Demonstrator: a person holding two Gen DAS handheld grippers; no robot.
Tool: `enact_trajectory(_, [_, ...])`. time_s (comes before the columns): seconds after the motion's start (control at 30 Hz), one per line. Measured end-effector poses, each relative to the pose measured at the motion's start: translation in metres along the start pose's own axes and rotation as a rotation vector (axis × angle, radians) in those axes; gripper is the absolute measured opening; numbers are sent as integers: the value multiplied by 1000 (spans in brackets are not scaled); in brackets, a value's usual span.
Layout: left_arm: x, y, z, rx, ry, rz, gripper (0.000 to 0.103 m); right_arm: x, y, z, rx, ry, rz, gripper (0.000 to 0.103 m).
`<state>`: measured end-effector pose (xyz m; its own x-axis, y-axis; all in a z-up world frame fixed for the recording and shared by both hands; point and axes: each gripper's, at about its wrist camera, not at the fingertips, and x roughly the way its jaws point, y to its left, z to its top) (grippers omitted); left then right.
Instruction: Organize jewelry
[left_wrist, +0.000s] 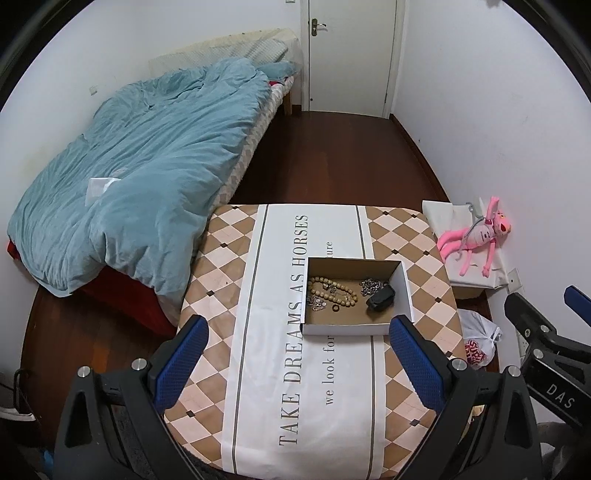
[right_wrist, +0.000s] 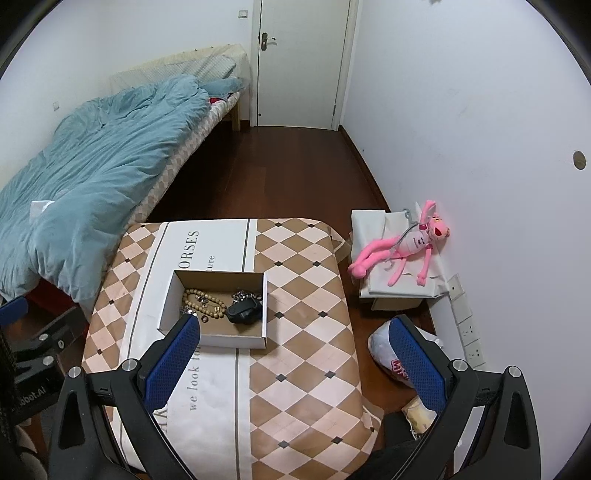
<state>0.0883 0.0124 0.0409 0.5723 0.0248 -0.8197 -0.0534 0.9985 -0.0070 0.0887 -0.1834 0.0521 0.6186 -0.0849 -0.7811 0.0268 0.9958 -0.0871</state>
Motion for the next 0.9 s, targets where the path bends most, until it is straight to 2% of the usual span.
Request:
enact_trajectory(0.27, [5,-2,3,-3,10,6,100,15,2,5,-2,42,21,103])
enact_trajectory(0.9, [12,4,0,4,21,2,100,18,5,-3,-3,66,35,103])
